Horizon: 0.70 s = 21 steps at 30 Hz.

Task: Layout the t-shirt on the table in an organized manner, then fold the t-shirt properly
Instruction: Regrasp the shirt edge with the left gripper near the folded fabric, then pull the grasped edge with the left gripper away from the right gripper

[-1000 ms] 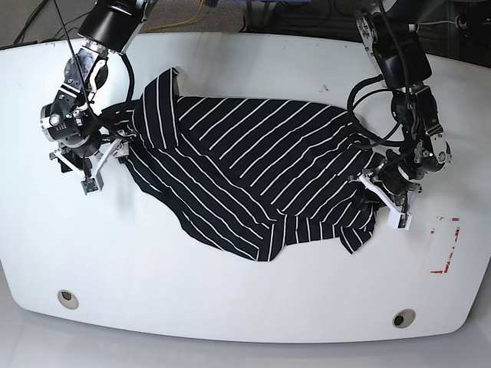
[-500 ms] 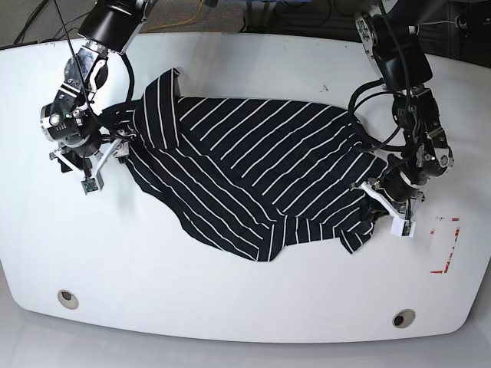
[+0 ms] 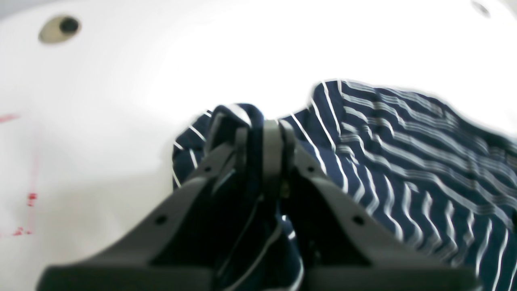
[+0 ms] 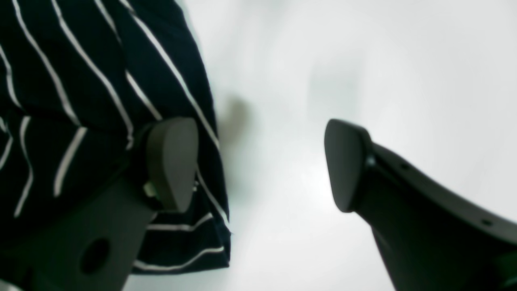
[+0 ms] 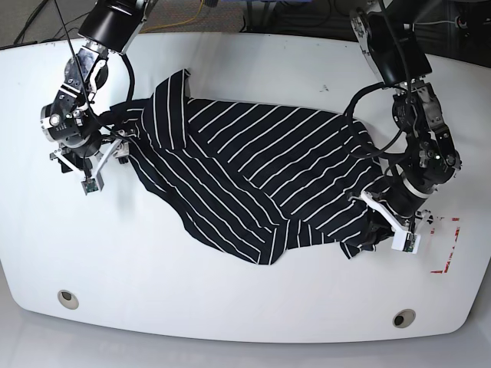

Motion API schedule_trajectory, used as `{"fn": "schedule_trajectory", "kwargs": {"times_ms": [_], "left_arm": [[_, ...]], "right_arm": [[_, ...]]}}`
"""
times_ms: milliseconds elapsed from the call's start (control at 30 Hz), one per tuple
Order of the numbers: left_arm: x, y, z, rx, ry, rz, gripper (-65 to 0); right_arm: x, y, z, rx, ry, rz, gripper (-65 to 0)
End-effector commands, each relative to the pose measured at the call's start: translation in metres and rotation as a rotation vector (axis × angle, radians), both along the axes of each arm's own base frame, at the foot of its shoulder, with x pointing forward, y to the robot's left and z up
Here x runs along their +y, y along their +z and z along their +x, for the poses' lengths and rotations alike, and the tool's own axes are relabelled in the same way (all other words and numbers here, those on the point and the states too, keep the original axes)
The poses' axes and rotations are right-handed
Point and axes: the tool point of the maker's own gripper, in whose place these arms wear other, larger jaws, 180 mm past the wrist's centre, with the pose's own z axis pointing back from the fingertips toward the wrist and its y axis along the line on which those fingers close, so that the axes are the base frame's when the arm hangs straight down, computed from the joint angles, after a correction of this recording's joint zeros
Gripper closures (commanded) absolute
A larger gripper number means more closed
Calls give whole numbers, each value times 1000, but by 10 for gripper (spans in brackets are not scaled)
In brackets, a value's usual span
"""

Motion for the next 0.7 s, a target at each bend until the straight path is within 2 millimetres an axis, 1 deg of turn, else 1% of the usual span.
{"fn": "schedule_trajectory", "kwargs": {"times_ms": [0,100,233,333,467,667], "left_arm": [[-17,30,-5,-93,-82,47,-23],[-31,23,-27,-59,-151,105,-23],[-32,19,-45,-21,-165,141,-23],[-33,7,-61,26,-175,142,-23],[-17,-9,-81,90,-177,156,-23],[8,-20,-107,144,-164,118,-23]], "right_arm": [[-3,15,11,-54,1,-10,-472],[-3,15,11,-54,1,-10,-472],[-3,15,11,-54,1,-10,-472],[-3,16,13,-57,2,-10,-472],[-3,16,14,-58,2,-10,-472],[-3,16,14,-58,2,-10,-472]]}}
